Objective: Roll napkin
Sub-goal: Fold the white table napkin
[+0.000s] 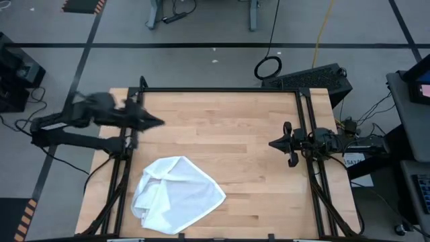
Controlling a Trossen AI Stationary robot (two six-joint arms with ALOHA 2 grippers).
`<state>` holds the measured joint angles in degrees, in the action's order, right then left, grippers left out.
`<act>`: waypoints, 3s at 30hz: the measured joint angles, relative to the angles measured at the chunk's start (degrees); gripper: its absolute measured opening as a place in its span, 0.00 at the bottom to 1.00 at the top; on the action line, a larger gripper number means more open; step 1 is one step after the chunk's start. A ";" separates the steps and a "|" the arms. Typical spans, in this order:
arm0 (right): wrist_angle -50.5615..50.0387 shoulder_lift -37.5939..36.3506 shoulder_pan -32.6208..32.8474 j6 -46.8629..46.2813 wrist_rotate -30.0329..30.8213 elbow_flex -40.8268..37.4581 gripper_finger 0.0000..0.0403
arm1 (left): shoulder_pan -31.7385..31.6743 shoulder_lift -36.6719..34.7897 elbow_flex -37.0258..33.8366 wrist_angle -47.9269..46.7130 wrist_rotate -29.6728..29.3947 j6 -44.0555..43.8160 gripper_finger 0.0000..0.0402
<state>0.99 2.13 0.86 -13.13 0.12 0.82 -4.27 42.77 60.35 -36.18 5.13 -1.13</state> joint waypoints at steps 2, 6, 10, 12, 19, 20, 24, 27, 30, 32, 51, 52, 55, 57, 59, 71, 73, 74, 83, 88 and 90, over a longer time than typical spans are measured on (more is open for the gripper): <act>-0.02 0.00 0.00 -0.41 0.00 0.00 0.00 | 0.68 2.22 -2.43 -2.78 1.23 -2.89 0.05; -0.02 0.00 0.00 -0.78 0.01 0.00 0.00 | 3.33 5.36 -8.71 -6.69 1.41 -9.93 0.12; -0.02 0.00 0.00 -0.53 0.03 0.00 0.00 | 7.19 6.77 -14.60 -8.78 1.27 -17.30 0.21; -0.02 0.00 0.00 0.16 0.04 0.00 0.00 | 9.47 6.74 -17.13 -8.53 0.32 -20.76 0.27; -0.02 0.31 0.00 0.70 0.07 0.00 0.00 | 19.34 6.76 -23.83 -7.29 -2.30 -31.42 0.45; -0.02 0.36 0.00 0.70 0.07 0.00 0.00 | 21.05 7.00 -24.47 -7.16 -3.51 -31.79 0.46; -0.02 0.42 0.00 0.71 0.10 0.00 0.00 | 28.16 9.65 -24.80 -5.05 -7.51 -33.13 0.48; -0.02 0.42 0.00 0.72 0.11 0.00 0.00 | 32.71 12.93 -24.80 -1.65 -10.11 -35.15 0.48; -0.03 0.44 0.00 0.72 0.11 0.00 0.00 | 36.22 17.42 -24.75 -0.51 -11.07 -40.49 0.48; -0.03 0.44 0.00 1.13 0.11 0.00 0.00 | 38.45 20.51 -24.78 -0.31 -11.05 -43.67 0.48; -0.02 0.44 -0.01 1.60 0.23 0.00 0.00 | 42.27 32.03 -20.69 -3.79 -12.41 -50.76 0.31; -0.02 0.44 0.00 1.60 0.22 0.00 0.00 | 42.27 31.82 -19.73 -5.04 -13.17 -51.12 0.31; -0.03 0.44 -0.01 1.91 0.18 0.00 0.00 | 42.25 31.73 -17.48 -11.68 -16.32 -51.29 0.31; -0.02 0.42 0.00 2.21 0.17 0.00 0.00 | 41.89 31.73 -17.50 -12.67 -16.56 -51.11 0.31; -0.04 0.44 0.00 2.21 0.13 0.00 0.00 | 41.16 31.74 -18.25 -12.03 -14.64 -51.94 0.31; -0.04 0.42 -0.02 4.35 0.04 0.02 0.00 | 38.45 38.30 -22.22 -2.14 -11.52 -55.54 0.26; -0.07 0.43 -0.01 4.19 0.02 0.02 0.00 | 37.89 39.68 -22.23 -1.81 -11.50 -55.46 0.14; -0.07 0.42 -0.02 3.99 0.03 0.02 0.00 | 37.52 40.31 -22.18 -1.57 -11.51 -55.34 0.08; -0.04 0.42 -0.02 3.29 0.02 0.02 0.00 | 35.97 40.75 -20.46 -2.32 -16.30 -53.79 0.01; -0.10 0.63 -0.02 1.87 -0.04 0.02 0.00 | 35.71 39.87 -16.59 -6.85 -18.56 -53.42 0.01; 0.03 0.84 -0.02 1.82 -0.07 0.02 0.00 | 35.73 39.89 -14.81 -8.38 -19.80 -52.50 0.01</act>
<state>1.03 2.97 0.84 -11.31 0.05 0.84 31.46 82.66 45.54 -44.56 -14.66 -53.63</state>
